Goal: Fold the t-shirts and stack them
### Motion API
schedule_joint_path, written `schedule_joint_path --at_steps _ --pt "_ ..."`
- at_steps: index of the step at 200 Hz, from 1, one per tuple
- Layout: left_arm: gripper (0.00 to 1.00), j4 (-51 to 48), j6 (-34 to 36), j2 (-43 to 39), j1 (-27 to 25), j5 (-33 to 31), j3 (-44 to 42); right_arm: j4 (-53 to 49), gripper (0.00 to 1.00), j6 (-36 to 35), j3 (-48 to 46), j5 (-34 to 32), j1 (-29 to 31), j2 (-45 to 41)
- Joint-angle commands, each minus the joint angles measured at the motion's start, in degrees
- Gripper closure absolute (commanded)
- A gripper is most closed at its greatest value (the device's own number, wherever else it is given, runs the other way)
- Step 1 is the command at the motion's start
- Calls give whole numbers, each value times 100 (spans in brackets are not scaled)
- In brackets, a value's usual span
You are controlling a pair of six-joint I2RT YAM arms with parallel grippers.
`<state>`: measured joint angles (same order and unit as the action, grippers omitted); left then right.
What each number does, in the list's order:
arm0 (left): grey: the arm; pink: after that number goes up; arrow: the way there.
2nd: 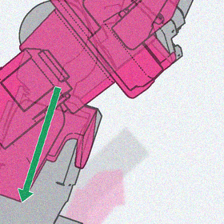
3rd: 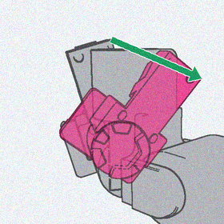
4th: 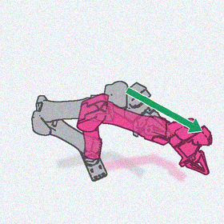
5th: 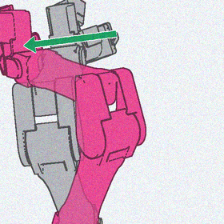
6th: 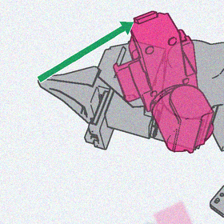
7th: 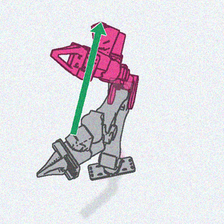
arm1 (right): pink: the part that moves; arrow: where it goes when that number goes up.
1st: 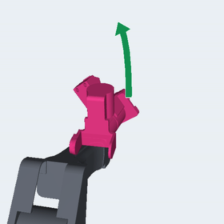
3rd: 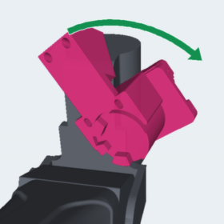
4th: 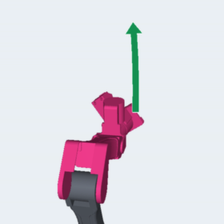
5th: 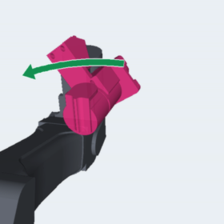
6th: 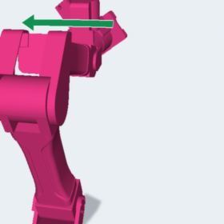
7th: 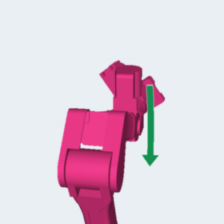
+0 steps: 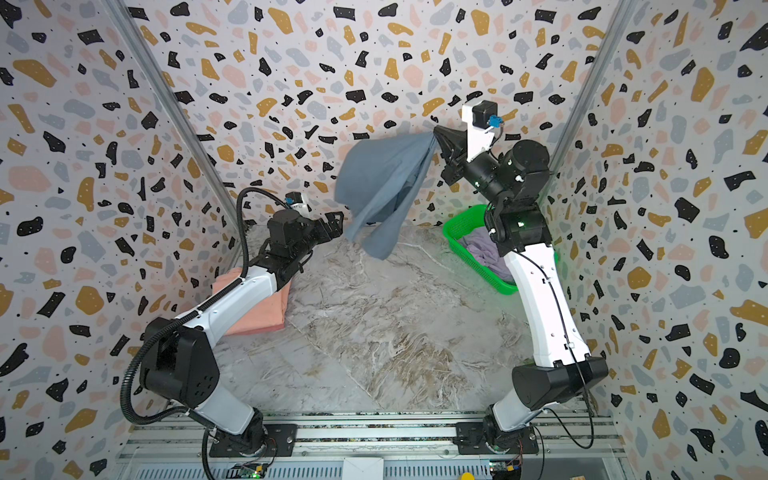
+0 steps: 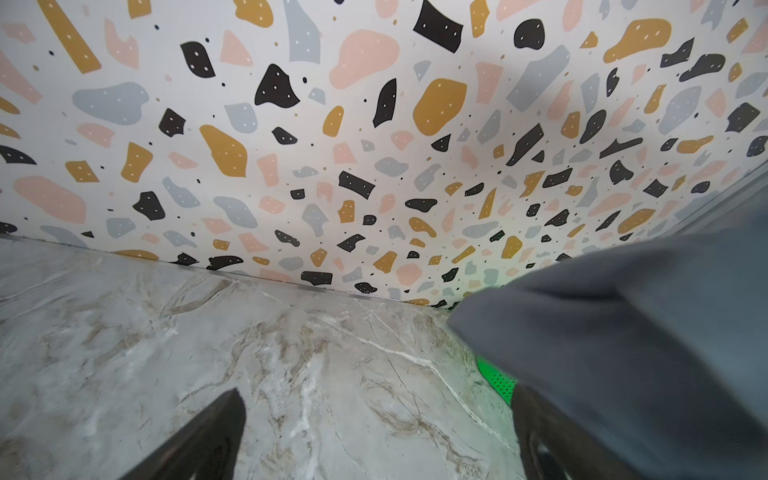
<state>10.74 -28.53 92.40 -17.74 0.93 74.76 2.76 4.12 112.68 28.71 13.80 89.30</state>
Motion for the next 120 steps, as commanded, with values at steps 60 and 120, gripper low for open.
schedule_joint_path --at_steps 60,120 --pt "0 -795 280 -1469 595 -1173 -1043 -439 33 914 -2753 -516 -173 611" --pt "0 -963 434 -1514 592 -568 -1193 -1124 33 541 -3699 -181 396 216"
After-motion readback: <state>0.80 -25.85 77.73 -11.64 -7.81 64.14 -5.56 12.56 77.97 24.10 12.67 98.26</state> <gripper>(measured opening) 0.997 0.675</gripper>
